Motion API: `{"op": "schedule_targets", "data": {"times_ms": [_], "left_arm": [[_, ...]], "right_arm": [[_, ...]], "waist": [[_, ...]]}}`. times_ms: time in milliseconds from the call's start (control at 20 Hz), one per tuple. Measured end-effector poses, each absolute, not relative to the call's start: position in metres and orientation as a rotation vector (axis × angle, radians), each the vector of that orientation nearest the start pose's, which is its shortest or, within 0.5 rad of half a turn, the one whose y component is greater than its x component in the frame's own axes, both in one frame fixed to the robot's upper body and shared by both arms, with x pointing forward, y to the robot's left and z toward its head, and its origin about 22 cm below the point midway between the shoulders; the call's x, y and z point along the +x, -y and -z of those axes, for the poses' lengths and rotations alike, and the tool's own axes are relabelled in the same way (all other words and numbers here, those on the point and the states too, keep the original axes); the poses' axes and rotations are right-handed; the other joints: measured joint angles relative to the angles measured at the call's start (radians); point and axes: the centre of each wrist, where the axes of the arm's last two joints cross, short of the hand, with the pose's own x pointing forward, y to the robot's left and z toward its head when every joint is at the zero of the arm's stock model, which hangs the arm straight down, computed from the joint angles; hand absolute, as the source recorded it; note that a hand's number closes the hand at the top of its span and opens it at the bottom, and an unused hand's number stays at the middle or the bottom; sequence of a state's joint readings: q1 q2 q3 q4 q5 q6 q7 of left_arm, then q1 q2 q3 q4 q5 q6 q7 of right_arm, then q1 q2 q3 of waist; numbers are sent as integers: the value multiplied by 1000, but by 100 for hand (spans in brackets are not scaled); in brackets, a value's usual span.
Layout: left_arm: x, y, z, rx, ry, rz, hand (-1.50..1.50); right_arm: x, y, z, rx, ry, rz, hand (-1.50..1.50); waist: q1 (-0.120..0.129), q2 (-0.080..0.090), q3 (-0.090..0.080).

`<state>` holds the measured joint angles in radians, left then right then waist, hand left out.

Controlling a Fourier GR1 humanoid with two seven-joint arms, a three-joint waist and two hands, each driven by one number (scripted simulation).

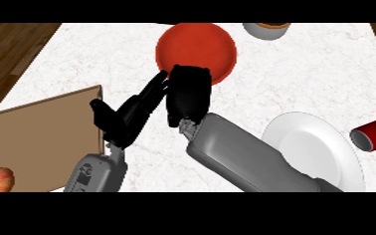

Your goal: Pick the cupcake from the plate and place it in the bowl

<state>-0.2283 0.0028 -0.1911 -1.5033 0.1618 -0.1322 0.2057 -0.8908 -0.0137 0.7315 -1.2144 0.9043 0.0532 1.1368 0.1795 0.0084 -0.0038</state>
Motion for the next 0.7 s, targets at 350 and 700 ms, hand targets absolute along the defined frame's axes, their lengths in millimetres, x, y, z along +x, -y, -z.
{"op": "schedule_targets", "data": {"times_ms": [350, 700], "left_arm": [[285, -160, -34, -390, 1458, 277, 0], [286, -162, -29, -381, 1460, 258, 0]], "right_arm": [[308, -41, -169, -1281, 1355, -997, 150], [318, -58, -213, -1327, 1420, -921, 150]], "waist": [[-6, -7, -3], [-27, -3, -3]]}}
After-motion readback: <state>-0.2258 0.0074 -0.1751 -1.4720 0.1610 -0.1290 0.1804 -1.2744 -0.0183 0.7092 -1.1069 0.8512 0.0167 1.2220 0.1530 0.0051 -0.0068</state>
